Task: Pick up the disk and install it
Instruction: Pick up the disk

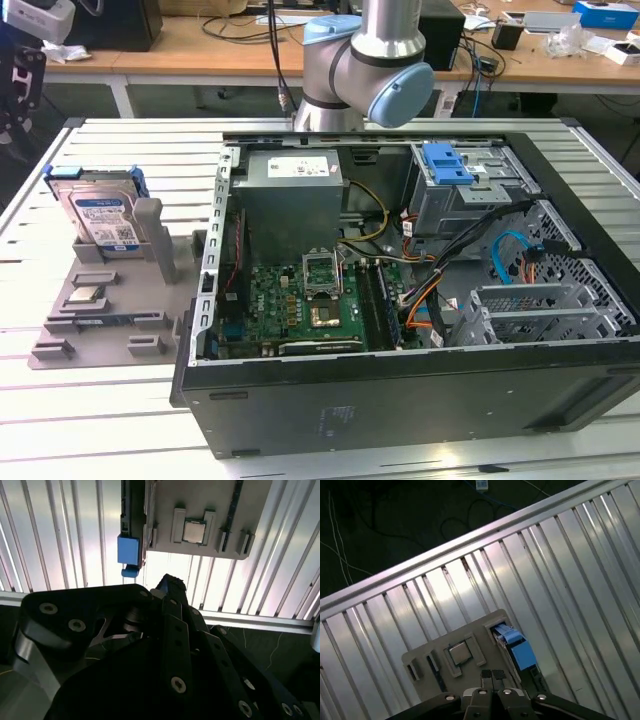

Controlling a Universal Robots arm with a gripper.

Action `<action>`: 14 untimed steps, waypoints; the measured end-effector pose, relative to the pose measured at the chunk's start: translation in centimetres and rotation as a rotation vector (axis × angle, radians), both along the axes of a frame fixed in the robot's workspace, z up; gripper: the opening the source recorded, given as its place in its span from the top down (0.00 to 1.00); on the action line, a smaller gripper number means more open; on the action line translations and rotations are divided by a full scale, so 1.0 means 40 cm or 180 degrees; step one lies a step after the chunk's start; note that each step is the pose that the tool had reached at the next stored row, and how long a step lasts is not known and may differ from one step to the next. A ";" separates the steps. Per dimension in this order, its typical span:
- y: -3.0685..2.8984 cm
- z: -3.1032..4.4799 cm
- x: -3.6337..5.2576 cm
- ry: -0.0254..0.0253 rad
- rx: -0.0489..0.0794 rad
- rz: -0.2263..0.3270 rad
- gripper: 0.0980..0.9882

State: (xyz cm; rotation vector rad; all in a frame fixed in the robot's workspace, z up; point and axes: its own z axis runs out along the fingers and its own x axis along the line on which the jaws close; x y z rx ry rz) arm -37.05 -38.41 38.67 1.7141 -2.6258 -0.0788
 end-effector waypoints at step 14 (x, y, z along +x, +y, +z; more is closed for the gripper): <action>0.000 0.000 0.000 0.0000 0.0000 0.0659 0.99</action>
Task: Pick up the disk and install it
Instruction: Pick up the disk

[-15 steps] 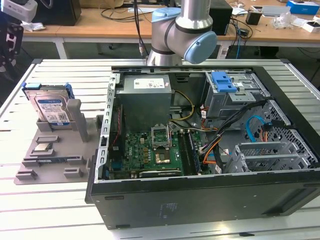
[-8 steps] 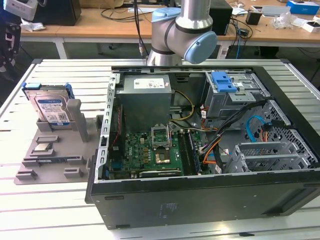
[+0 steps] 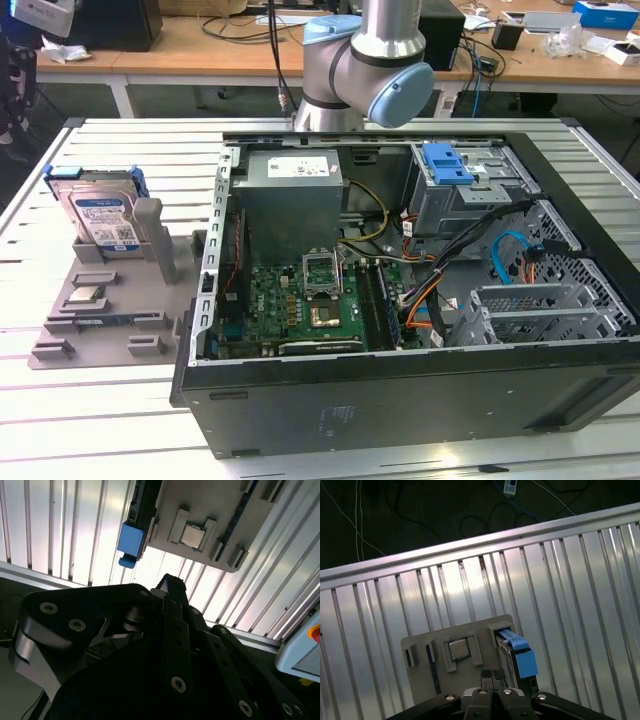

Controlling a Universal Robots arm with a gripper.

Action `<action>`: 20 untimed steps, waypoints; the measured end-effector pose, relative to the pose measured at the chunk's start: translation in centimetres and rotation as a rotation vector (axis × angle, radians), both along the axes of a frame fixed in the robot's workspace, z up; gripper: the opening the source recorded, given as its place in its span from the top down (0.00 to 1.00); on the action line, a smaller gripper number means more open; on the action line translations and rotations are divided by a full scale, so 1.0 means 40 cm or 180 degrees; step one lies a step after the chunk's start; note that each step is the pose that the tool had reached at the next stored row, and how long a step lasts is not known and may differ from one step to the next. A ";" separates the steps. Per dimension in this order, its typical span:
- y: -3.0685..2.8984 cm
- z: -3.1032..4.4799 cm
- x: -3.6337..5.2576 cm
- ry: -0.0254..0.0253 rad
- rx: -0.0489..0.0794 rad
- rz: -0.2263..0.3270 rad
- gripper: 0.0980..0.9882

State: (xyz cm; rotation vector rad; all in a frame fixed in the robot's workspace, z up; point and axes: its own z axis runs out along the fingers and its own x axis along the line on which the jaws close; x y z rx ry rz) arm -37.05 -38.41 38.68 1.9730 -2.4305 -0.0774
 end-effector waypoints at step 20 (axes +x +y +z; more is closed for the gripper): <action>0.000 -0.001 0.000 0.0000 0.0000 0.0340 0.50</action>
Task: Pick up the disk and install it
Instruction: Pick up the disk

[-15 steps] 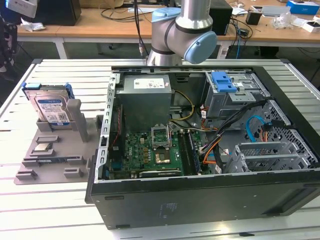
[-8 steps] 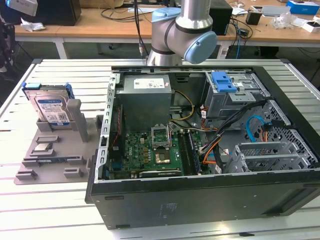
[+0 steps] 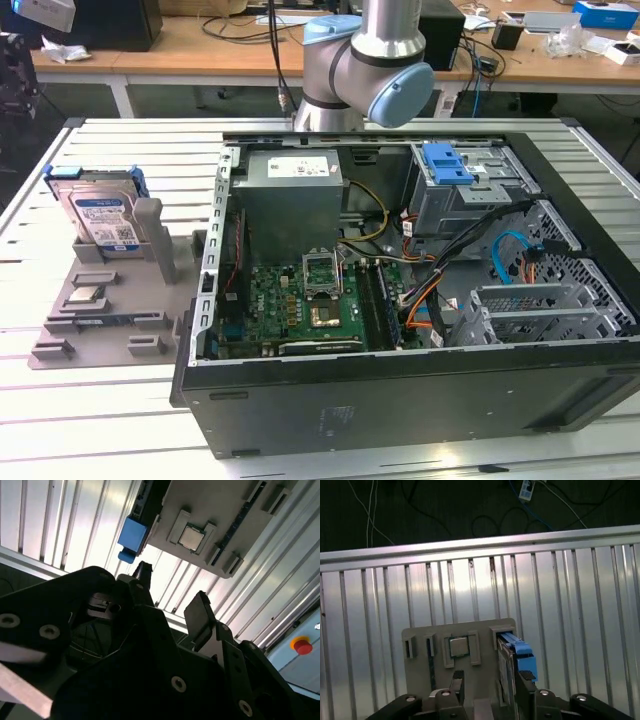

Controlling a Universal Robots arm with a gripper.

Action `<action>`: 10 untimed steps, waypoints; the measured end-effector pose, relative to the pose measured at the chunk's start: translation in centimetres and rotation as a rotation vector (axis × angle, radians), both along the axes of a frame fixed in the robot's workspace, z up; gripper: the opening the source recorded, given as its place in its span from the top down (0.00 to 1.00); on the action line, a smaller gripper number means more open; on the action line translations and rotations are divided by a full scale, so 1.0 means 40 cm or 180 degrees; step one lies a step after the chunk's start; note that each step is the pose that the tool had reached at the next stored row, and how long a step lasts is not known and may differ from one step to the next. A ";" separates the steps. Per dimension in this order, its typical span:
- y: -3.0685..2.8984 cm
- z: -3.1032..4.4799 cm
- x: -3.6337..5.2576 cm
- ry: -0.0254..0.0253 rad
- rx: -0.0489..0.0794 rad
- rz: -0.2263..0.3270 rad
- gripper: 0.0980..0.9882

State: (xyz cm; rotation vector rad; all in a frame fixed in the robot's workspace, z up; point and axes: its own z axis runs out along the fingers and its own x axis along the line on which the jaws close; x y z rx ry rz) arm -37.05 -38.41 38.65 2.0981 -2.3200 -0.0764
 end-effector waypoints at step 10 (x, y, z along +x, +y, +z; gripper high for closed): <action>0.041 -0.008 0.013 0.0000 -0.0001 0.0000 0.50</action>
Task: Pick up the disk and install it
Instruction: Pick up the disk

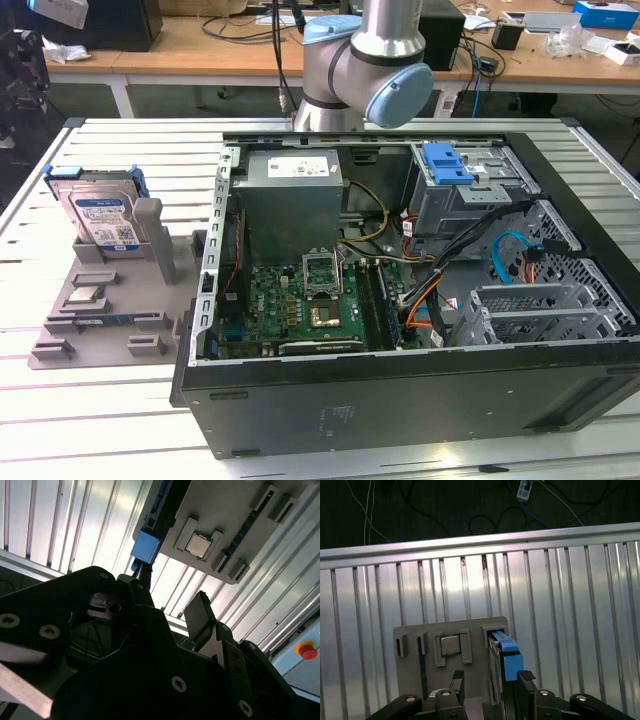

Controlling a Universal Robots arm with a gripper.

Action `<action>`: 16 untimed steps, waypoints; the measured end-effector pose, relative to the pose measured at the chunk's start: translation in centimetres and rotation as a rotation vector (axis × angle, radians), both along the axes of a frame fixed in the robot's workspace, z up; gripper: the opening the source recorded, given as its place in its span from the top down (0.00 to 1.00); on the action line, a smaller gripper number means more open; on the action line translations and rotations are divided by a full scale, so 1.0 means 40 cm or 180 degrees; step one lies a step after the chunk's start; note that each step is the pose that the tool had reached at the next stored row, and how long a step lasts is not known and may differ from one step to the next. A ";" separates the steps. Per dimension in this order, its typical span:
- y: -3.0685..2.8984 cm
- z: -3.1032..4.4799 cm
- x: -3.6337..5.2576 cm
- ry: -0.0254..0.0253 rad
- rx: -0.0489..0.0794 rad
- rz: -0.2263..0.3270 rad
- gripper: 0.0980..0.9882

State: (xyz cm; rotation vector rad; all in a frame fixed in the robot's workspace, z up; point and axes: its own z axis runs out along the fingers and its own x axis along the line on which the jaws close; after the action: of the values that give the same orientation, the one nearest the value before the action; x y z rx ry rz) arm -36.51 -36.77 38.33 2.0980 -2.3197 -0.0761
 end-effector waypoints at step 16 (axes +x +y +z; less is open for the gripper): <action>0.049 -0.083 0.017 0.0002 -0.0023 0.0109 0.50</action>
State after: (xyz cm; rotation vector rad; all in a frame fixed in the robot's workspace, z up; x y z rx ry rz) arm -35.83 -34.81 35.00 2.1333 -2.2793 -0.0678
